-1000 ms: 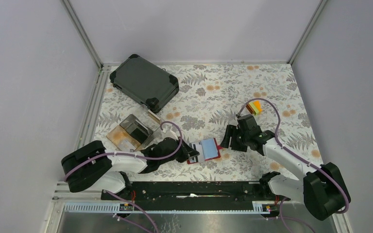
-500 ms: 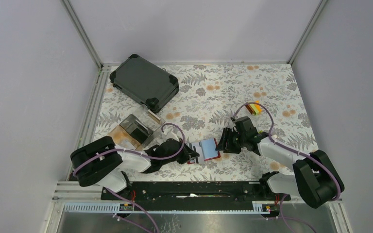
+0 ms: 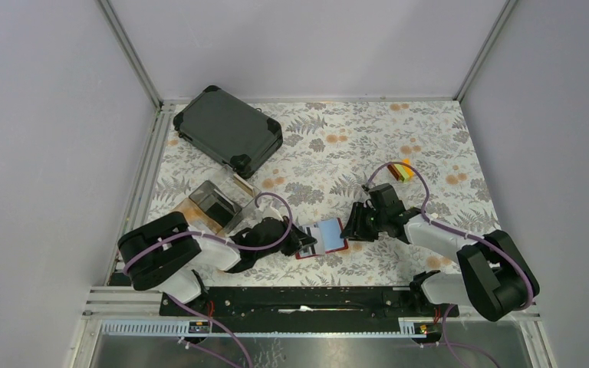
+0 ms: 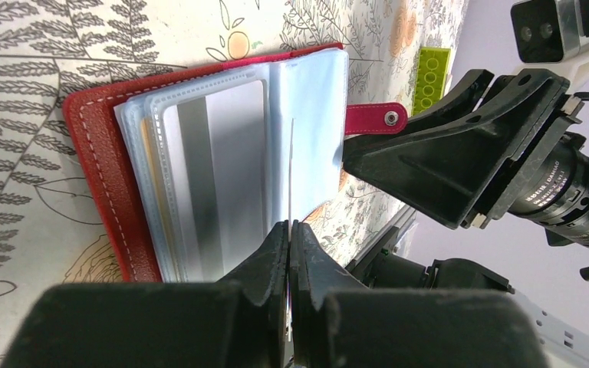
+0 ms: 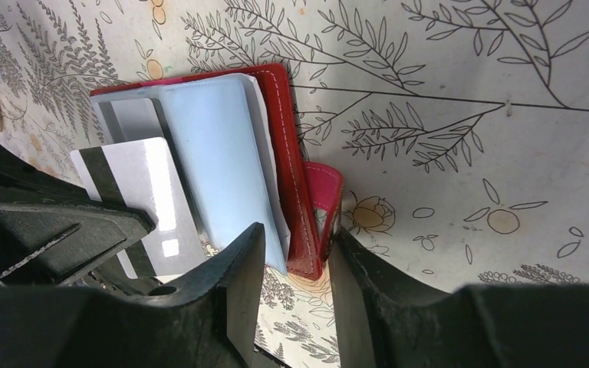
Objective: Put the credit cards into the card holder
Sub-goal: Insert the credit card into the card holder.
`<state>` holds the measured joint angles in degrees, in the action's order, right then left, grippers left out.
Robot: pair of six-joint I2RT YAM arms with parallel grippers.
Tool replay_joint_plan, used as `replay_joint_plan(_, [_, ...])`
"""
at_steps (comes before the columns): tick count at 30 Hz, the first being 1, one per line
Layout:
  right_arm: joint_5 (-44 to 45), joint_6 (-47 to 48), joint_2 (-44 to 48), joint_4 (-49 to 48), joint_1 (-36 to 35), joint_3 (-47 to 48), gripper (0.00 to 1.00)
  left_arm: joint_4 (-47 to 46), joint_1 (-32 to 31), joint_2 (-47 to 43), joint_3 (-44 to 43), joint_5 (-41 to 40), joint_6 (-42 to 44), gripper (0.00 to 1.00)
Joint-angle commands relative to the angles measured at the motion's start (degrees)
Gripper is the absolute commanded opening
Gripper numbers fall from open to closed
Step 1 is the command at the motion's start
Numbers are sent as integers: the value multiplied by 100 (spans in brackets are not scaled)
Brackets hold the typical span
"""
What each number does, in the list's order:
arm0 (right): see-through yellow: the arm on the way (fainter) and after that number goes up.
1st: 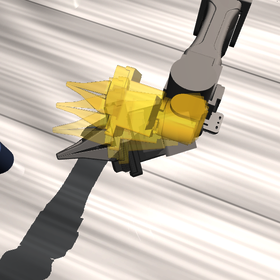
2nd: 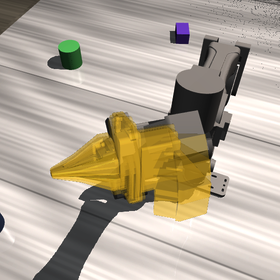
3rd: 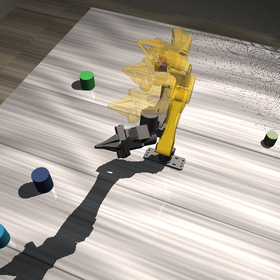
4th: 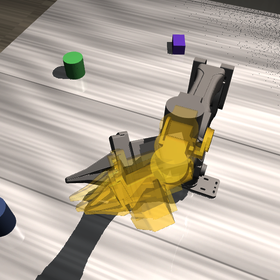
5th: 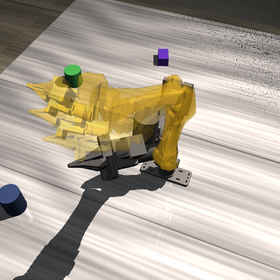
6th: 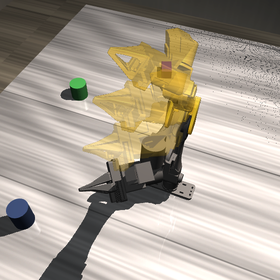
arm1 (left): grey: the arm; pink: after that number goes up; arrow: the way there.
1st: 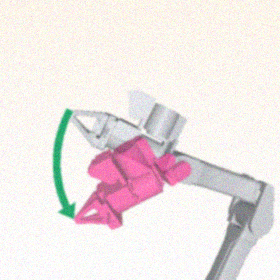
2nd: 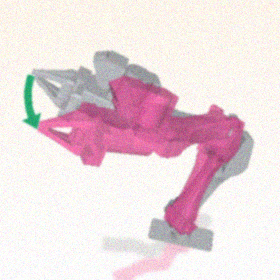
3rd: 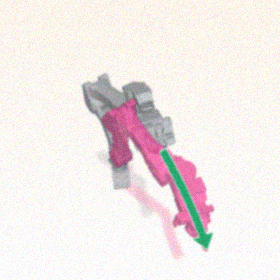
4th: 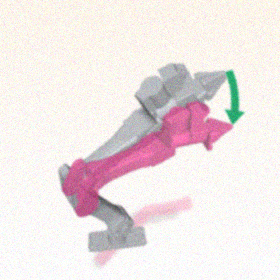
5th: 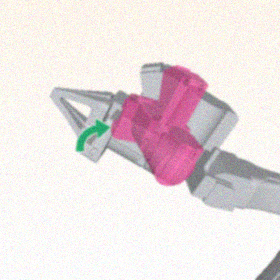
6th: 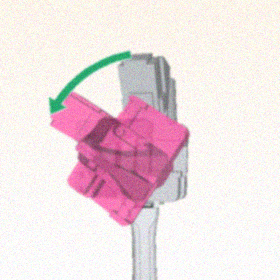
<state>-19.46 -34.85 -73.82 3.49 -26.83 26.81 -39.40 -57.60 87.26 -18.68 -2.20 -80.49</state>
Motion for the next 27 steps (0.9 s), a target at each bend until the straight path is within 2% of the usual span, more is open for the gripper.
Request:
replay_joint_plan(1, [32,8,-112,-36,29,-19,42,-382,87,76,44,-140,33,0])
replay_joint_plan(18, [160,-15,-352,39,29,3,27,-1342,197,456,206,-106,95,0])
replay_joint_plan(27, [205,-13,-356,78,30,-14,21,-1348,206,497,234,-140,131,0])
